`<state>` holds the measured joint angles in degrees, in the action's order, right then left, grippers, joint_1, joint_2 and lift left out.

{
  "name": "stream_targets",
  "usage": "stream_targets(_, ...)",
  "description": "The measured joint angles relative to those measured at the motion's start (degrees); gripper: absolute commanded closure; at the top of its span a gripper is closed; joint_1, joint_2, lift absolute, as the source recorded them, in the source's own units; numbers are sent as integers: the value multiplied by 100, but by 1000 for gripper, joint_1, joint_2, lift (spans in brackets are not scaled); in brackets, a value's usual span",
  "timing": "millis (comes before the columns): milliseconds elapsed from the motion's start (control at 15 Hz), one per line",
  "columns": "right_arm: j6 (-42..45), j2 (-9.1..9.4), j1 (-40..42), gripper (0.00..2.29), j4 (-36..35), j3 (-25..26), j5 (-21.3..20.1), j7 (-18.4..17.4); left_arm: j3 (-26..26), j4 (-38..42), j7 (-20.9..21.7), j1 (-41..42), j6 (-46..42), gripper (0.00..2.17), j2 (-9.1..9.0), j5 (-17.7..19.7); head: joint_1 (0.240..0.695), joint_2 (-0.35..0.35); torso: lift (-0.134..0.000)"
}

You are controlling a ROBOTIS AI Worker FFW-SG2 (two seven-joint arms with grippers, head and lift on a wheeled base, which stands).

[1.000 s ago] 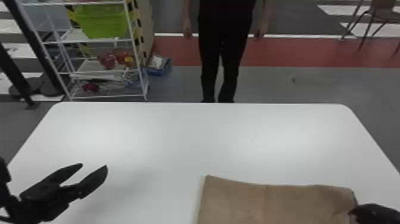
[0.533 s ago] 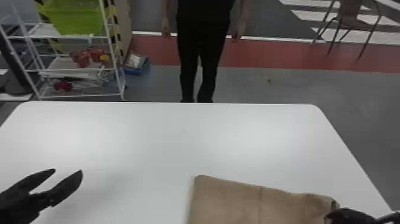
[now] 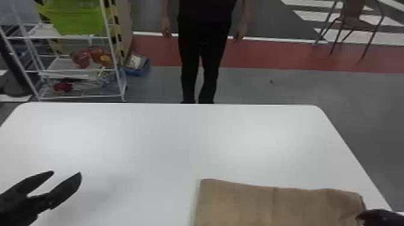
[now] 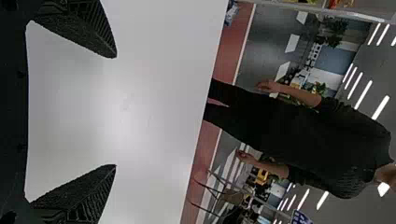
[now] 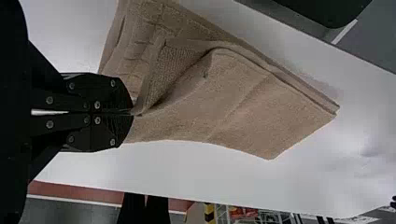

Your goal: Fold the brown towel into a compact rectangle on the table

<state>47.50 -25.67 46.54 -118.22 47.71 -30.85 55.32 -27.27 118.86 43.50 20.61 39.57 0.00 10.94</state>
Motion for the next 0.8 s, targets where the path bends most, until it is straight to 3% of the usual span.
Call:
stream_targets(200, 74, -20, -131, 1538, 414, -165, -306, -94, 119, -88, -2, -11, -55, 36, 0, -59, 695, -187, -123)
stream_targets(533, -13, -93, -454, 1494, 661, -398, -556, -91, 139, -81, 4, 46, -80, 36, 0, -90, 695, -193, -123)
stream_targets(600, -9, -109, -482, 1190, 710, -418, -586, -91, 141, -97, 6, 52, -89, 36, 0, -91, 695, -195, -123)
stream_targets(667, -4, -127, -504, 475, 761, -422, -606, -92, 147, -107, 3, 56, -104, 36, 0, -92, 695, -198, -123)
stream_targets(733, 1, -139, -520, 83, 808, -408, -615, -109, 151, -112, 1, 56, -116, 36, 0, -92, 695, -203, -123)
stream_targets(800, 26, -146, -529, 46, 863, -367, -618, -205, 152, -115, 0, 52, -124, 36, 0, -93, 695, -207, -123)
